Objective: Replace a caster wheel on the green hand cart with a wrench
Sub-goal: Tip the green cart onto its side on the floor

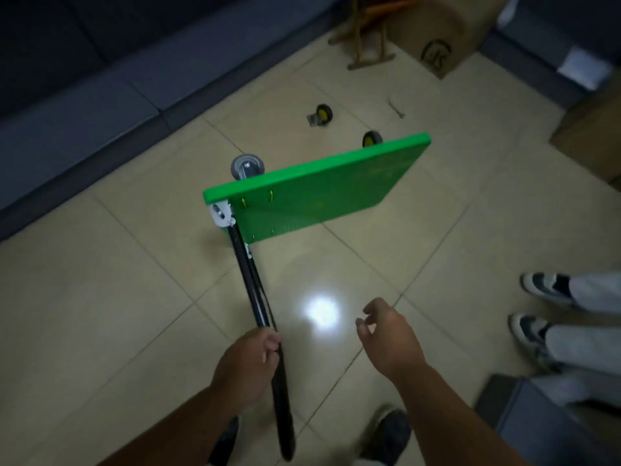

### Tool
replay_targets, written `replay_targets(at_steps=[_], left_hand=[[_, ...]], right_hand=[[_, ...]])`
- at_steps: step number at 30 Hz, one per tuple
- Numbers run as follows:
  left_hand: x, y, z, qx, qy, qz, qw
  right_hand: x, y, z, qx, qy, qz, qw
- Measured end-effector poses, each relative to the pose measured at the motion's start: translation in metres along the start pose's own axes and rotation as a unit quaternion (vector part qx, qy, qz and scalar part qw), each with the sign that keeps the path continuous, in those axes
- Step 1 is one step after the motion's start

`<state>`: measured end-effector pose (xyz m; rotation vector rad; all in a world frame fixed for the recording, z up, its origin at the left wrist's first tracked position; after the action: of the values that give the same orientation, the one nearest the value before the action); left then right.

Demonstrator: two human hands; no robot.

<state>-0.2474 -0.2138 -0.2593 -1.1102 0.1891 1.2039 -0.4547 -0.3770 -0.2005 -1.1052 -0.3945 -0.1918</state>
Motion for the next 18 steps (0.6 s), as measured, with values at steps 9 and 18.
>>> replay_targets(at_steps=[9, 18], left_hand=[[-0.166, 0.042, -0.071, -0.131, -0.093, 0.041, 0.986], [-0.279, 0.058, -0.120, -0.216, -0.155, 0.092, 0.960]], right_hand=[[-0.013, -0.122, -0.174, 0.036, -0.201, 0.101, 0.974], [0.006, -0.209, -0.296, 0.087, -0.331, 0.183, 0.921]])
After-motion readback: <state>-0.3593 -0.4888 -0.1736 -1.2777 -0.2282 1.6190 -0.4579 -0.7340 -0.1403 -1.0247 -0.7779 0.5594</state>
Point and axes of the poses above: each hand's wrist, its own z-axis away from the middle knuckle, its own y-axis out of the palm, x = y × z, the point moved 5 cm from there along -z, towards the middle knuckle, and after that the axes turned 6 degrees about -x, right-handed, at the moved point
